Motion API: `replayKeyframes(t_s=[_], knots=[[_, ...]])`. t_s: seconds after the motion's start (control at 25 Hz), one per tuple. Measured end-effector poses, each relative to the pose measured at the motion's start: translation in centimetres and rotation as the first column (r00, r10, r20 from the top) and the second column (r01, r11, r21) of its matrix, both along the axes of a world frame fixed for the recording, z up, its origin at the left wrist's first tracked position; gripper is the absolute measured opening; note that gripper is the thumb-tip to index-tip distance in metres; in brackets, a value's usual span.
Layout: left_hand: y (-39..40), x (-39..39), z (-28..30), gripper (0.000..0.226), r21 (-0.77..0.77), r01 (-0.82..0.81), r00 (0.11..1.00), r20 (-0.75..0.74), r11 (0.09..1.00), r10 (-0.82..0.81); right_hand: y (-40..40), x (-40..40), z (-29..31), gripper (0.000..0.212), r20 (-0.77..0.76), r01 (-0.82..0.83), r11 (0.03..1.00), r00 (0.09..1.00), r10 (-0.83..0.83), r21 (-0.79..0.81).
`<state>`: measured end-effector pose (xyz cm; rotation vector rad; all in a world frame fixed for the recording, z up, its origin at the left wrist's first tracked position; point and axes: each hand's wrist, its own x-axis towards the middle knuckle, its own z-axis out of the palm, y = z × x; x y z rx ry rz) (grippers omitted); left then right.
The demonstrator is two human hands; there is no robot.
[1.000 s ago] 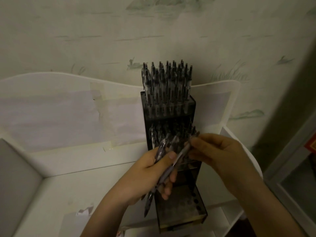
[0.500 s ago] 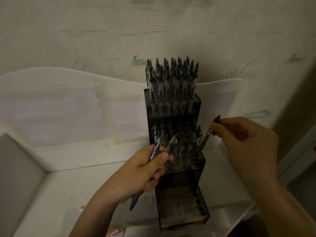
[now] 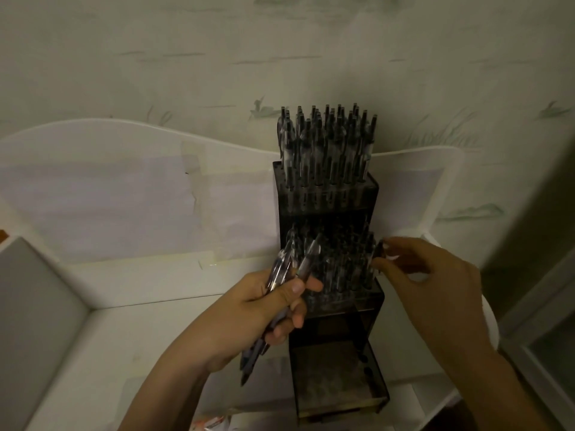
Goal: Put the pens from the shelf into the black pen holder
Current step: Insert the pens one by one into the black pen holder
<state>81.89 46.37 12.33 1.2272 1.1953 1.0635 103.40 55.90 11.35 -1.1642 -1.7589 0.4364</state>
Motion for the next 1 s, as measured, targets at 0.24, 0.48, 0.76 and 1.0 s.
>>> replayKeyframes(t_s=[0.24, 0.48, 0.76, 1.0], knots=[[-0.3, 0.0, -0.2, 0.024, -0.001, 0.057, 0.997, -0.044, 0.998, -0.057, -4.6, -3.7, -0.5, 0.015, -0.238, -0.3, 0.95, 0.932, 0.273, -0.084], [-1.2, -0.6, -1.2, 0.025, -0.035, 0.036, 0.995, -0.088, 0.999, -0.039, -4.2, -4.4, -0.8, 0.011, -0.589, -0.45, 0.835, 0.783, 0.199, -0.317], [-2.4, -3.1, -4.4, 0.025, -0.184, -0.167, 0.967, -0.223, 0.968, 0.125, -5.7, -3.5, -2.8, 0.011, -0.35, -0.248, 0.965, 0.915, 0.201, -0.092], [-3.0, -4.4, -6.2, 0.027, -0.13, -0.249, 0.901, -0.395, 0.96, 0.18, -5.6, -4.7, -9.5, 0.023, 0.028, -0.172, 0.983, 0.985, 0.17, 0.064]])
